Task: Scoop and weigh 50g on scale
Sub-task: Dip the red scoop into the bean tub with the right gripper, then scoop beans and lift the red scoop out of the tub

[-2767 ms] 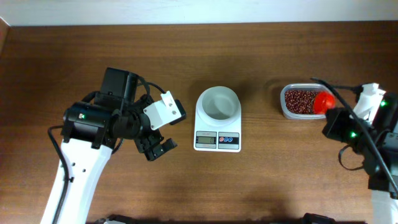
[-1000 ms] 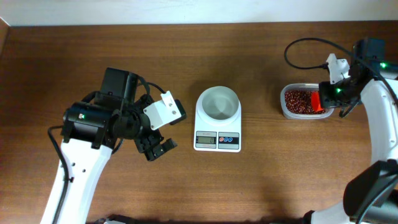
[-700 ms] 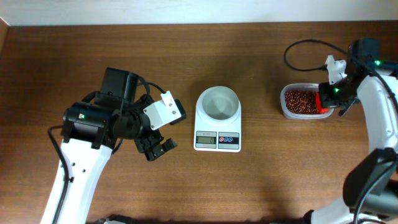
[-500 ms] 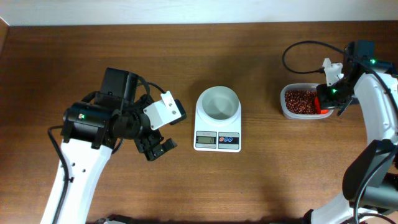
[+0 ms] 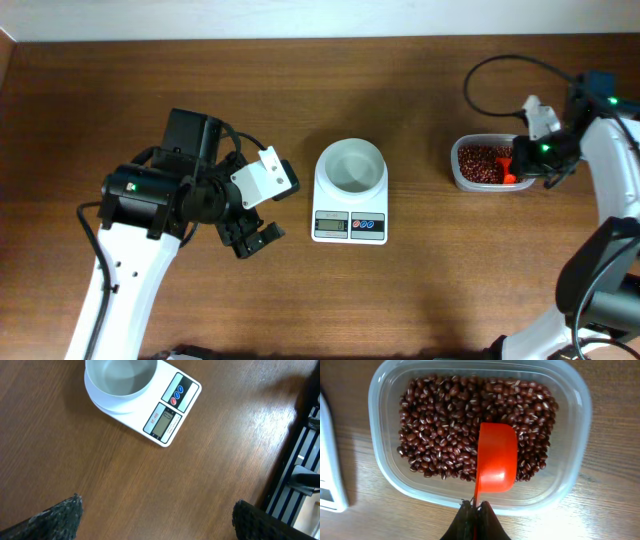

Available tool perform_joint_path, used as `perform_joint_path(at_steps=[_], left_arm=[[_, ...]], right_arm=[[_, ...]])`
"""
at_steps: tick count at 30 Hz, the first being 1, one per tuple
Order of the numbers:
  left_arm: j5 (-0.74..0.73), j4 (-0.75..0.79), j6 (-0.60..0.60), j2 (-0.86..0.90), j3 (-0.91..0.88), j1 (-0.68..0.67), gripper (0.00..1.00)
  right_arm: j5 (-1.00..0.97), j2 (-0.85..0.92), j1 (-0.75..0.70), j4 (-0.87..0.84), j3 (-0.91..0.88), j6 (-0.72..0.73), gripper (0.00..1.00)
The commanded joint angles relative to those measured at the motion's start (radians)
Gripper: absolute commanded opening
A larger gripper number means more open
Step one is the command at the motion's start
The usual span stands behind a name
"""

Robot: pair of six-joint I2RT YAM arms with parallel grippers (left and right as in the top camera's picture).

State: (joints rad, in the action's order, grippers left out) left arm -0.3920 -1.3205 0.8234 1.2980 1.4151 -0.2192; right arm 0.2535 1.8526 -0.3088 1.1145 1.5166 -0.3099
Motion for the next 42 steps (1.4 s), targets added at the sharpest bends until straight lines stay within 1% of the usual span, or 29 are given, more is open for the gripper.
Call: perform_joint_path(at_steps=[1,5,9,15,25,32,37,40,42], left_arm=[[-0.004,-0.001,0.008,-0.018,-0.007,0.004,0.99],[-0.004,-0.001,0.008,-0.018,-0.007,0.004,0.99],[-0.004,-0.001,0.008,-0.017,-0.007,0.004,0.99],[-0.004,-0.001,0.008,-0.018,-0.007,0.004,0.99],[-0.004,-0.001,0.008,-0.018,-0.007,0.004,0.99],[-0.004,-0.001,0.008,-0.018,-0.007,0.004,0.99],[-0.004,-0.001,0.008,-0.018,-0.007,0.004,0.99],[-0.004,-0.001,0.008,-0.018,-0.007,0.004,0.99],[-0.004,-0.001,0.008,-0.018,-0.007,0.004,0.99]], right_arm=[[0.154,0.022,-0.066,0.015,0.011,0.011,0.04],[0.238,0.041,-0.125,0.033,0.011,0.011,0.04],[0.278,0.056,-0.164,0.033,0.010,0.011,0.04],[0.319,0.129,-0.164,0.022,-0.012,0.010,0.04],[0.406,0.132,-0.175,0.026,-0.012,0.011,0.04],[0.549,0.132,-0.263,0.034,-0.012,-0.011,0.04],[0.593,0.132,-0.322,0.052,-0.012,-0.017,0.04],[0.661,0.132,-0.349,0.076,-0.012,-0.060,0.04],[0.668,0.132,-0.360,0.088,-0.012,-0.061,0.04]])
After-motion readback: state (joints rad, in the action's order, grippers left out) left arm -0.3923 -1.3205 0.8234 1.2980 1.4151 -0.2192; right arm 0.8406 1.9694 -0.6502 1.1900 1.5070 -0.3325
